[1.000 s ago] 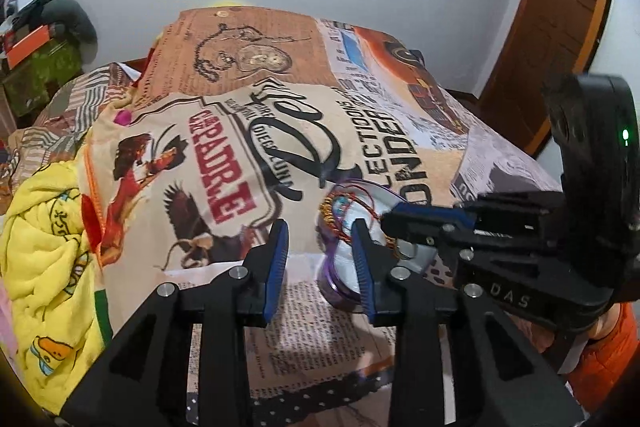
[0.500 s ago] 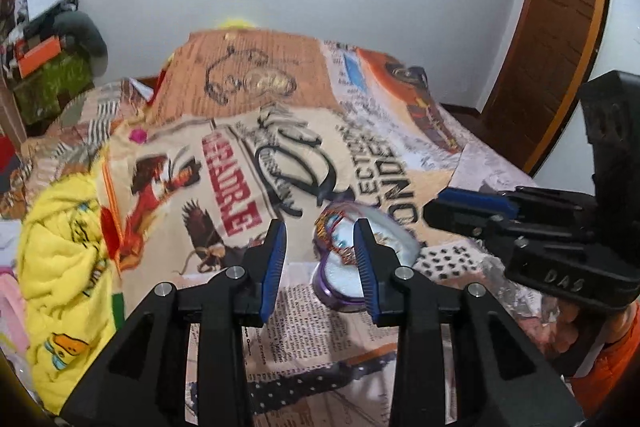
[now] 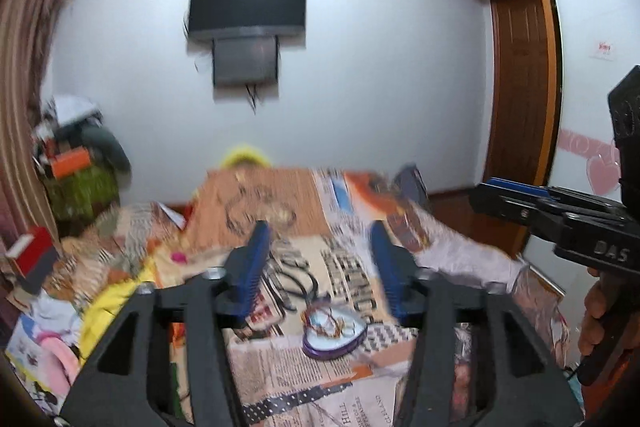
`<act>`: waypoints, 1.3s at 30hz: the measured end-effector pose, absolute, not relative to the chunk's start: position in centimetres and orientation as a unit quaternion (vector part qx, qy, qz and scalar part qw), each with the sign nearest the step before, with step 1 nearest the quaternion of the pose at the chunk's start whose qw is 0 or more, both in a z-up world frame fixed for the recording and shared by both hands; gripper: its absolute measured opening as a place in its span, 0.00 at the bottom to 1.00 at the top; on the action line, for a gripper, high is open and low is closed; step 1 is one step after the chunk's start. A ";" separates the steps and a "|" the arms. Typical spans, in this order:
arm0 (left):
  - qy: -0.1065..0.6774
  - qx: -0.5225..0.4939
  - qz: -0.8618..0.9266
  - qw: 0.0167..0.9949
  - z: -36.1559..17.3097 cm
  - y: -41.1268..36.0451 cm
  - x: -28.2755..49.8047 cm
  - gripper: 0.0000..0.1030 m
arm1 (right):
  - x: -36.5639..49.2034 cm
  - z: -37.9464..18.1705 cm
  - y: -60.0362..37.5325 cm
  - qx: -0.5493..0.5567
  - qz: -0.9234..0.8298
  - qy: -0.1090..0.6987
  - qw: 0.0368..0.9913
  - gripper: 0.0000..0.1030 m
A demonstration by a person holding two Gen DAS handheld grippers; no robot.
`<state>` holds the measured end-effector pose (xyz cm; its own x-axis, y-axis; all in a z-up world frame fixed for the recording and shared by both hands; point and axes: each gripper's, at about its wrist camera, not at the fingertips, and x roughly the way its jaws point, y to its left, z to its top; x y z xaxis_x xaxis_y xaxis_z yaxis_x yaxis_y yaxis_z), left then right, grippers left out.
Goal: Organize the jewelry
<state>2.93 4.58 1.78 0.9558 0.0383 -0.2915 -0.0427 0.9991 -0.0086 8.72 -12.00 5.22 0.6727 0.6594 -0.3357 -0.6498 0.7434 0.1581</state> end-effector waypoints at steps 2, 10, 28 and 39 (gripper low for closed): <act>0.119 -0.010 0.026 0.992 2.9 4.2 0.9 0.71 | 7.0 6.2 -12.6 0.018 0.345 0.159 0.925 0.55; 0.082 -0.028 0.059 0.995 4.4 3.7 -3.5 0.98 | 2.9 7.5 -13.0 0.017 0.280 0.095 0.955 0.99; 0.087 -0.028 0.079 0.993 4.1 3.5 -5.0 0.99 | 1.6 7.0 -13.3 0.008 0.263 0.098 0.960 1.00; 0.095 -0.016 0.076 0.992 3.6 3.0 -4.8 0.99 | 1.4 6.5 -13.5 0.008 0.262 0.113 0.958 1.00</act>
